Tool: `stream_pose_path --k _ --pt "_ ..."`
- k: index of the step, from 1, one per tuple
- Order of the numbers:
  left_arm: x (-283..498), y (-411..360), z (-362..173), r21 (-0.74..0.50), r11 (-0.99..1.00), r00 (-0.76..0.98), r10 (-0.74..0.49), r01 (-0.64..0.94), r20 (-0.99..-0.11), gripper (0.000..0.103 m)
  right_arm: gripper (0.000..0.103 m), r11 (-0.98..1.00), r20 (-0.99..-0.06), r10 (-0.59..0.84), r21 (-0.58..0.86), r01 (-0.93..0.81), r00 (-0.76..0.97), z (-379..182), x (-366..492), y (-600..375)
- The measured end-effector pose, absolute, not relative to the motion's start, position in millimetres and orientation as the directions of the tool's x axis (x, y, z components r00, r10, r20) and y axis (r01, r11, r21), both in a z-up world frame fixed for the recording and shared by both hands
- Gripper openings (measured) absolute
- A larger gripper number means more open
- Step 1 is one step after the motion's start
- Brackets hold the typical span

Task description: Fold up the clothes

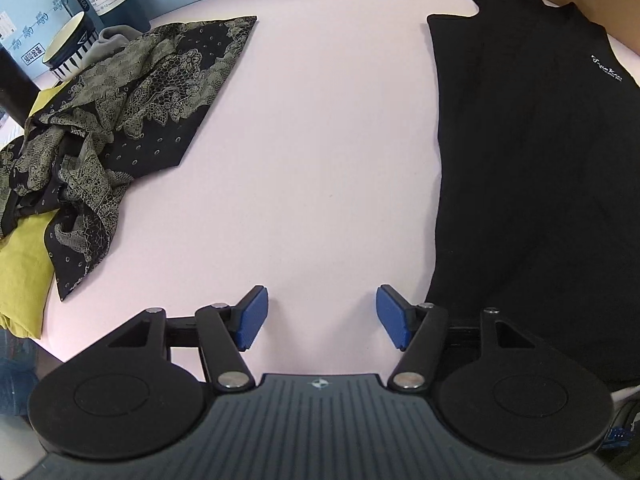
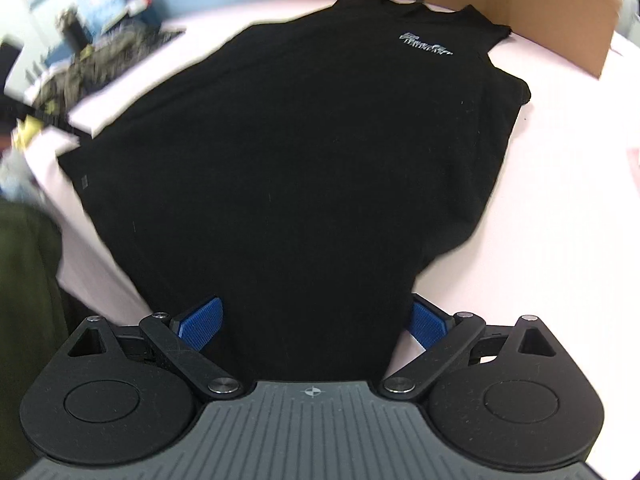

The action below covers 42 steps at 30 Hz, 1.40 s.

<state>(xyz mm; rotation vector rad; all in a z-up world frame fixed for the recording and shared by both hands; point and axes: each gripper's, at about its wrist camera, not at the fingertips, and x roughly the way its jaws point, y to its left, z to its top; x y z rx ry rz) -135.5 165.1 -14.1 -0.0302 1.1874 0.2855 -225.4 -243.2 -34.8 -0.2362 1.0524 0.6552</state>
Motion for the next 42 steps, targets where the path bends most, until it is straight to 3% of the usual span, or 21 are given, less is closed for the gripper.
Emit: stream_pose_path --k 8,13,20,27,31,32,39,42 --pt "-143.2 167.5 -13.5 0.154 0.954 0.325 0.236 -0.258 -0.916 0.07 0.098 0.792 -0.888 0.336 0.086 -0.604 0.313 -24.6 -232.1 -252.2" --pt "-149.9 173.7 8.0 0.198 0.939 0.348 0.292 -0.28 -0.891 0.07 0.099 0.813 -0.808 0.392 0.081 -0.576 0.44 6.6 -226.8 -245.7" --pt "-69.2 122.7 45.4 0.102 0.989 0.589 0.148 -0.111 -0.795 0.078 0.103 0.801 -0.717 0.428 0.019 -0.599 0.55 18.3 -160.5 -166.7" --pt "7.7 95.7 -1.6 -0.025 0.999 0.568 -0.047 0.046 -0.822 0.078 0.103 0.703 -0.805 0.388 -0.056 -0.709 0.449 -30.3 -111.6 -95.4" --pt "-5.7 119.2 -31.4 0.099 0.993 0.522 0.053 0.06 -0.851 0.08 0.103 0.73 -0.817 0.365 -0.047 -0.682 0.447 -35.3 -120.5 -143.0" --pt "-15.0 129.6 -32.9 0.098 0.993 0.538 0.047 0.067 -0.842 0.088 0.103 0.751 -0.821 0.358 -0.03 -0.659 0.446 -36.4 -124.0 -162.2" --pt "-63.5 177.3 -13.4 0.233 0.964 0.574 0.117 0.132 -0.81 0.087 0.103 0.86 -0.841 0.284 0.01 -0.511 0.461 -30.1 -155.1 -274.6" --pt "-64.0 172.2 12.4 0.199 0.959 0.629 0.028 0.203 -0.777 0.087 0.103 0.871 -0.786 0.317 0.02 -0.491 0.53 -8.7 -154.0 -293.0"
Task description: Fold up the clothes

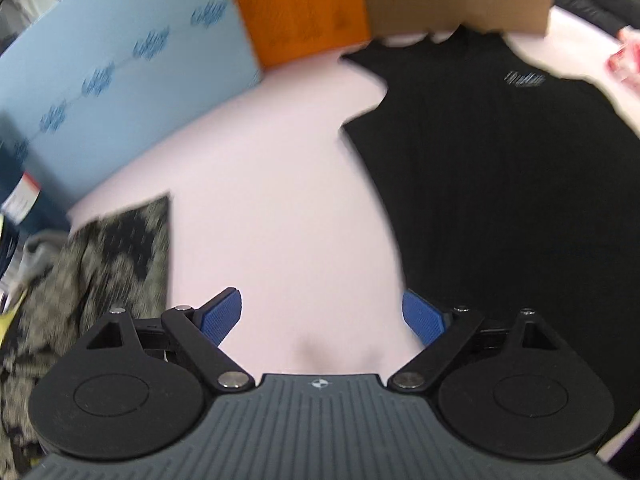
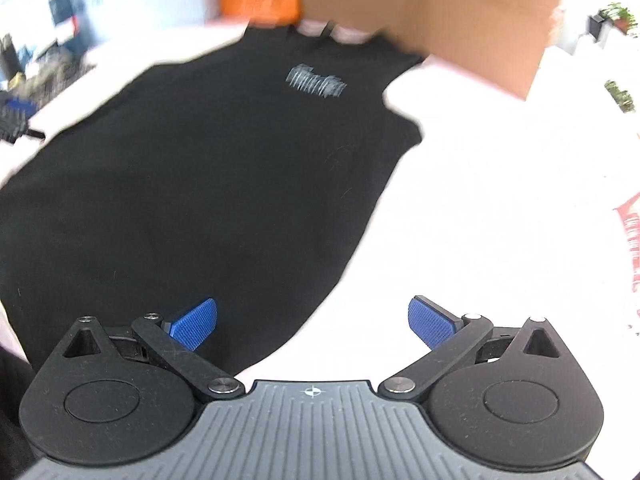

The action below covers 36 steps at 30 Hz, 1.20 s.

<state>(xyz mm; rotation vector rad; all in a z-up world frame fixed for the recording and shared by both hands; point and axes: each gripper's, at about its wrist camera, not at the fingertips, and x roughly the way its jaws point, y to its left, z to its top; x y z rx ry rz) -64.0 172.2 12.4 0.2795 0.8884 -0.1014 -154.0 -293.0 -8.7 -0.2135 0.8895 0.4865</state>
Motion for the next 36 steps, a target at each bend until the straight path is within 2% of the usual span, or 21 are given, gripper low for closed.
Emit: stream_pose_path --k 4,7,11,12,14,15,17,19,21,23,27,31,36 --pt "-24.0 117.1 22.4 0.238 0.936 0.701 -0.012 0.258 -0.713 0.087 0.103 0.861 -0.712 0.361 0.006 -0.508 0.603 9.6 -118.4 -282.3" --pt "23.9 66.0 2.5 0.256 0.934 0.689 0.015 0.249 -0.725 0.087 0.103 0.869 -0.664 0.385 0.028 -0.494 0.641 4.9 -74.3 -260.1" --pt "71.8 28.3 -35.0 0.304 0.935 0.581 0.148 0.181 -0.801 0.087 0.103 0.904 -0.686 0.369 0.107 -0.414 0.627 -15.6 -21.6 -238.5" --pt "76.8 28.5 -44.0 0.321 0.934 0.553 0.186 0.158 -0.812 0.091 0.103 0.906 -0.696 0.371 0.126 -0.403 0.615 -18.6 -14.8 -237.1" --pt "76.3 33.8 -45.6 0.304 0.944 0.558 0.184 0.13 -0.809 0.096 0.103 0.908 -0.735 0.366 0.149 -0.391 0.571 -27.7 -7.2 -240.1" --pt "75.9 37.0 -46.3 0.295 0.947 0.556 0.181 0.123 -0.811 0.102 0.103 0.912 -0.76 0.354 0.15 -0.383 0.545 -33.4 -2.4 -242.9" --pt "73.9 46.0 -48.1 0.265 0.959 0.548 0.166 0.105 -0.82 0.103 0.103 0.922 -0.769 0.29 0.065 -0.382 0.57 -34.9 -8.9 -248.6" --pt "72.5 53.2 -49.6 0.233 0.969 0.541 0.151 0.087 -0.827 0.103 0.103 0.94 -0.768 0.151 -0.083 -0.331 0.622 -29.9 -18.9 -243.3" --pt "70.0 55.6 -50.5 0.217 0.974 0.539 0.148 0.067 -0.829 0.103 0.103 0.924 -0.732 0.171 -0.113 -0.366 0.659 -19.6 -35.0 -232.6" --pt "67.4 56.1 -50.9 0.217 0.975 0.54 0.155 0.053 -0.827 0.103 0.103 0.893 -0.711 0.255 -0.087 -0.442 0.656 -11.9 -51.4 -217.9" --pt "51.1 50.2 -44.5 0.235 0.971 0.559 0.167 0.051 -0.812 0.103 0.103 0.824 -0.725 0.342 -0.074 -0.561 0.598 -15.9 -85.2 -184.0" --pt "16.7 31.1 -31.4 0.213 0.966 0.621 0.078 0.146 -0.78 0.103 0.103 0.782 -0.731 0.358 -0.105 -0.615 0.58 -24.8 -117.5 -162.1" --pt "-39.8 15.0 -31.2 0.133 0.942 0.611 -0.089 0.308 -0.786 0.103 0.103 0.782 -0.723 0.383 -0.077 -0.619 0.574 -31.9 -144.4 -155.5"
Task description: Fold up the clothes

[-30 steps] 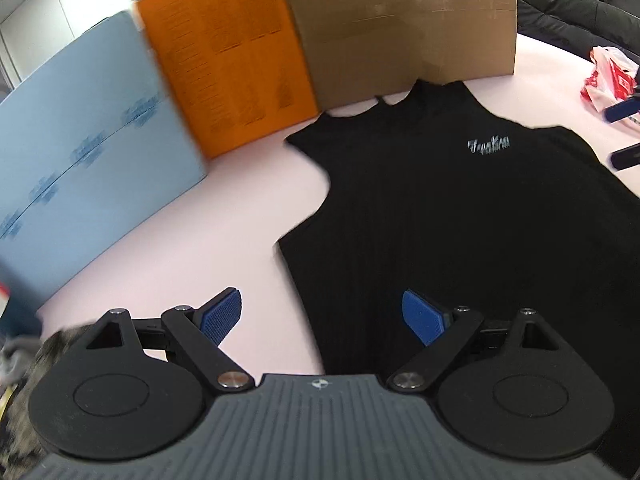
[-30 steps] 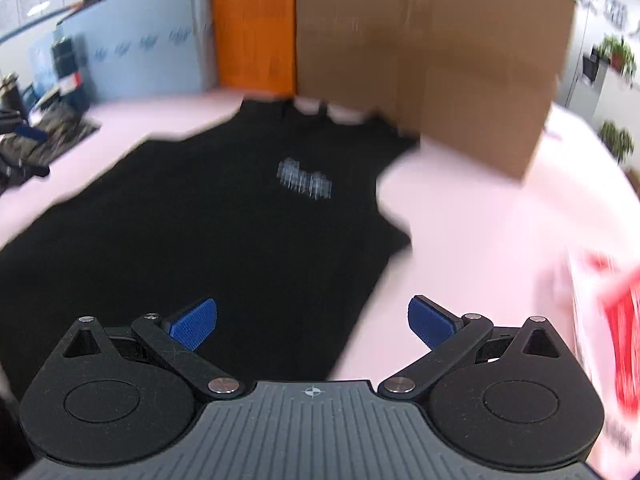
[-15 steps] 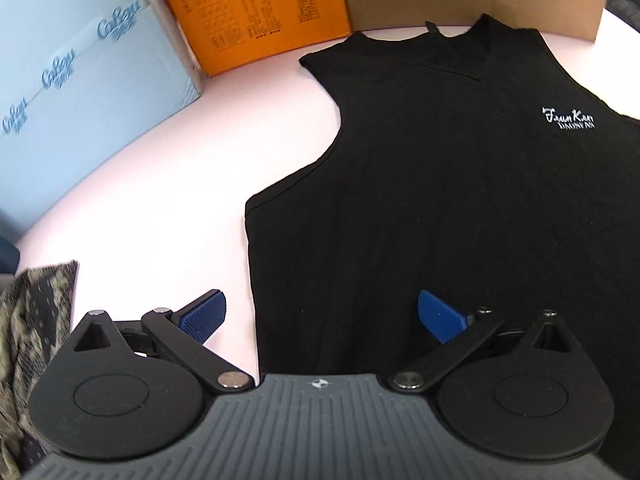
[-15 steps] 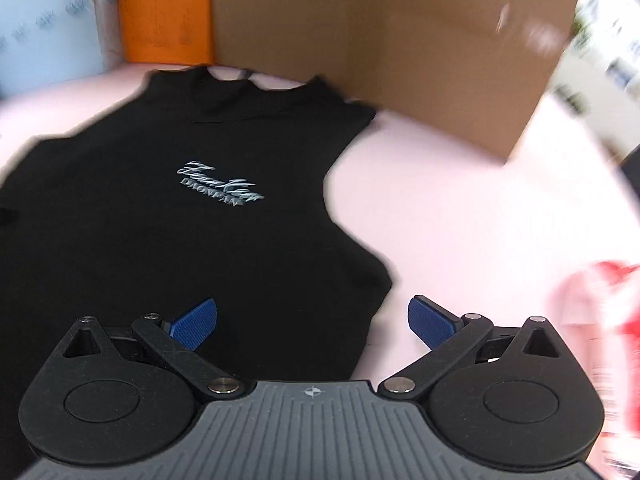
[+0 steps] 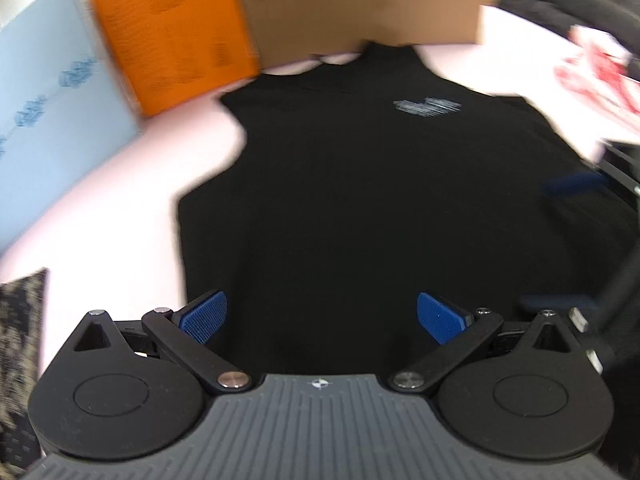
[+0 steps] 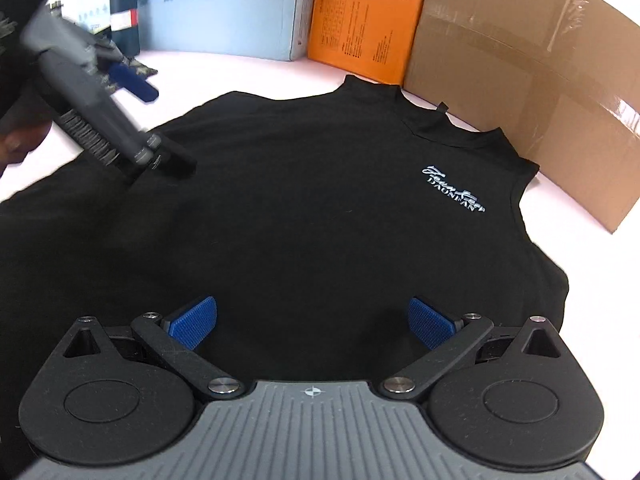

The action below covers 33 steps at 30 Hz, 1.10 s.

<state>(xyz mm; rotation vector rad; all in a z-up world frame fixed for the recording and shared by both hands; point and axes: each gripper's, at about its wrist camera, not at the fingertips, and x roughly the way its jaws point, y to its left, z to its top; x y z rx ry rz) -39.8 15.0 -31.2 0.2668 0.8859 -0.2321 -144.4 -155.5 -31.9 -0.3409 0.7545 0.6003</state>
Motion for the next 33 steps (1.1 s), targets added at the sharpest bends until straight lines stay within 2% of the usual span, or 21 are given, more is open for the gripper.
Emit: stream_pose_path --k 4,7,11,15,19,24,28,33 --pt "-95.2 10.5 -48.0 0.15 0.907 0.593 -0.126 0.393 -0.795 0.103 0.103 0.815 -0.709 0.399 -0.016 -0.579 0.581 -36.5 -172.5 -173.6" --pt "-131.3 34.5 -52.5 0.109 0.917 0.597 -0.156 0.384 -0.787 0.103 0.103 0.848 -0.683 0.408 0.038 -0.528 0.606 -43.6 -199.0 -192.7" --pt "-160.4 79.6 -49.4 0.034 0.952 0.567 -0.152 0.303 -0.81 0.103 0.103 0.86 -0.646 0.41 0.039 -0.509 0.644 -47.8 -242.5 -223.1" --pt "-183.9 102.7 -44.4 0.025 0.968 0.544 -0.119 0.25 -0.831 0.103 0.103 0.863 -0.62 0.417 0.039 -0.504 0.664 -49.8 -276.0 -248.0" --pt "-199.3 110.1 -41.2 0.076 0.963 0.508 -0.07 0.26 -0.858 0.103 0.103 0.856 -0.654 0.404 0.024 -0.516 0.64 -44.9 -298.9 -261.8" --pt "-212.6 117.6 -30.6 0.146 0.942 0.481 -0.018 0.301 -0.876 0.103 0.103 0.801 -0.711 0.374 -0.076 -0.594 0.596 -34.1 -323.3 -264.8" --pt "-213.9 130.3 -6.8 0.103 0.956 0.526 -0.06 0.276 -0.849 0.103 0.103 0.837 -0.643 0.449 0.059 -0.544 0.62 -8.7 -325.0 -278.1" --pt "-182.3 139.4 3.2 -0.035 0.989 0.576 -0.112 0.143 -0.81 0.103 0.103 0.864 -0.579 0.471 0.151 -0.48 0.665 -2.2 -305.6 -271.3"
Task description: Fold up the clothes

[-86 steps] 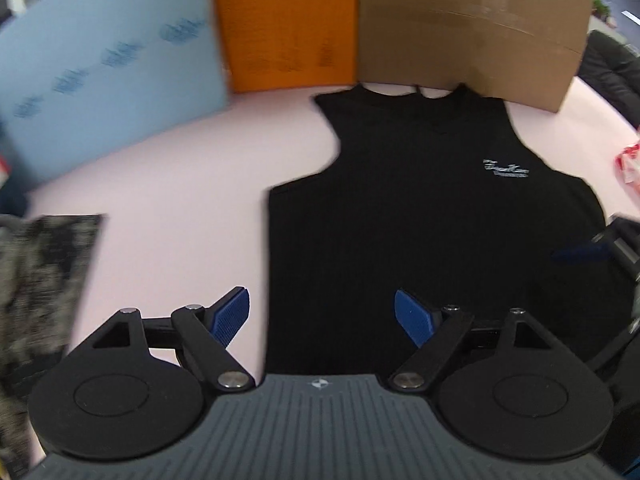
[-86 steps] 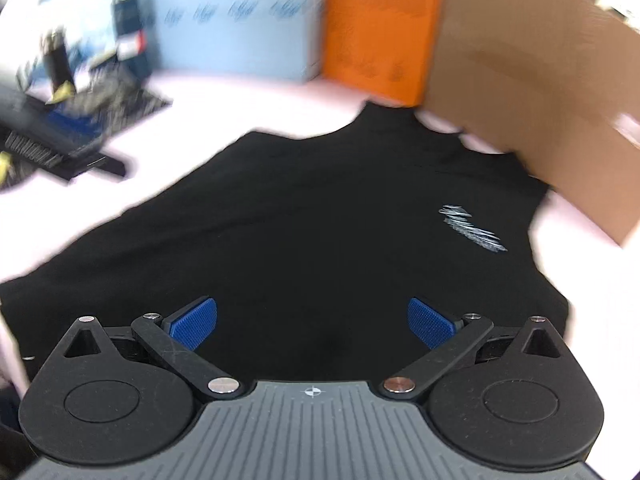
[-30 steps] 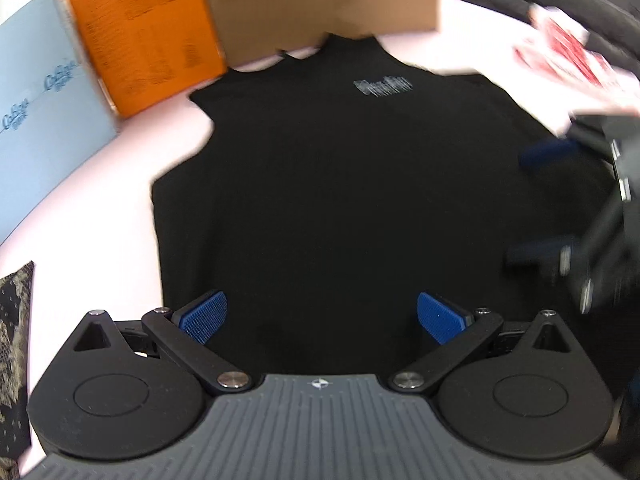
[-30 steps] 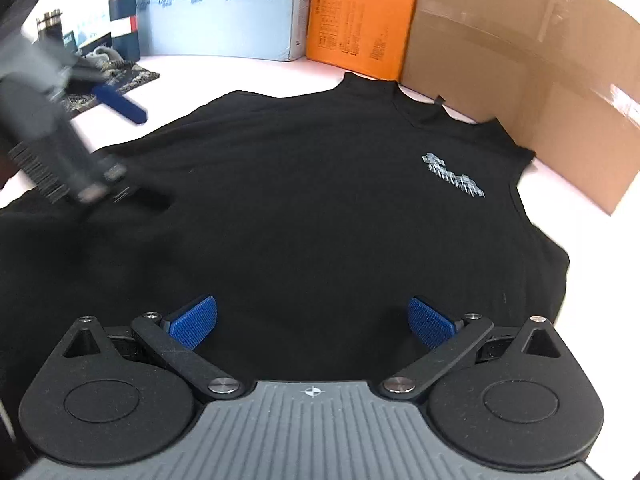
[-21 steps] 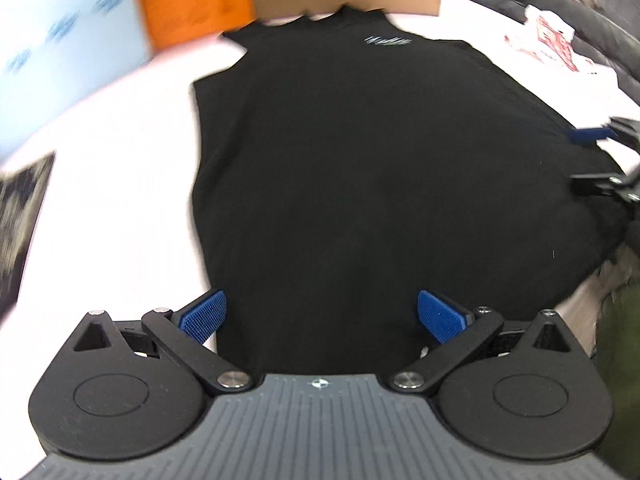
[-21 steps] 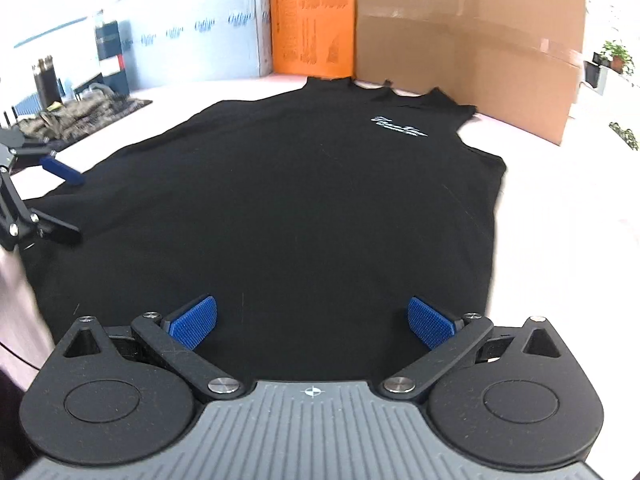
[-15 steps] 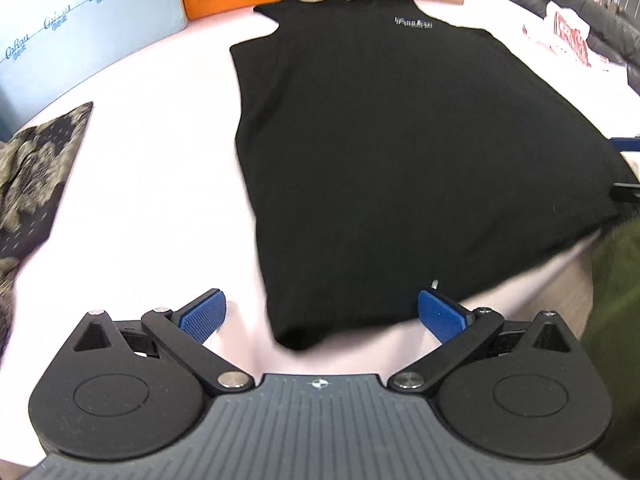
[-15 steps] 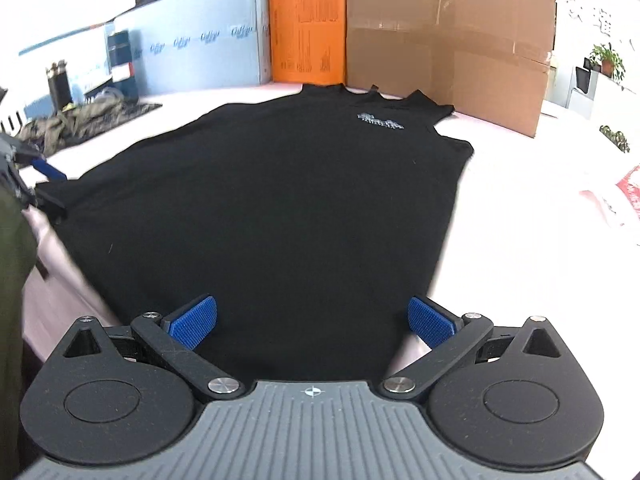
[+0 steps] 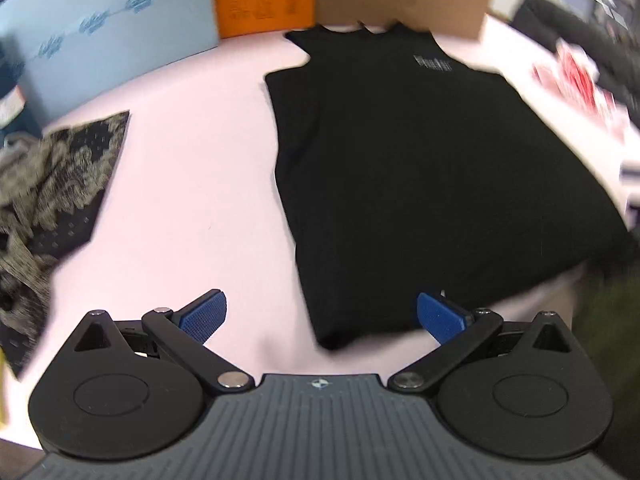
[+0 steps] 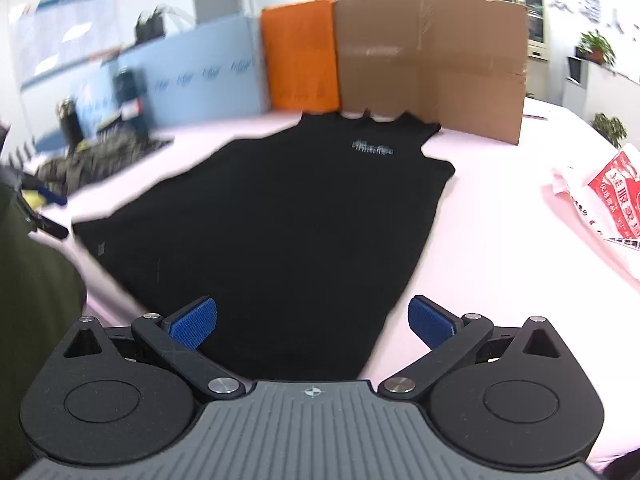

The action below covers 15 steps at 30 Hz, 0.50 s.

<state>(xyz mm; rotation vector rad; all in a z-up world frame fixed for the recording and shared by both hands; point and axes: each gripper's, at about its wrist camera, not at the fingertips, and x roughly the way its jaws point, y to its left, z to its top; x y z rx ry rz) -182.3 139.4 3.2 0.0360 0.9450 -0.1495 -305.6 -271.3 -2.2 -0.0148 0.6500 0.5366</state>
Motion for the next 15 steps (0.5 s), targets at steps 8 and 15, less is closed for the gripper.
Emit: stream_pose_path --k 8,15 --pt "-185.9 142.9 -29.6 -0.032 0.999 0.486 -0.042 0.029 -0.873 0.103 0.103 0.816 -0.636 0.545 0.249 -0.522 0.547 -19.1 -293.8 -244.9" --pt "-220.4 151.9 -14.4 -0.001 0.994 0.473 -0.055 0.113 -0.879 0.101 0.103 0.809 -0.692 0.542 0.276 -0.52 0.477 -18.9 -311.2 -265.4"
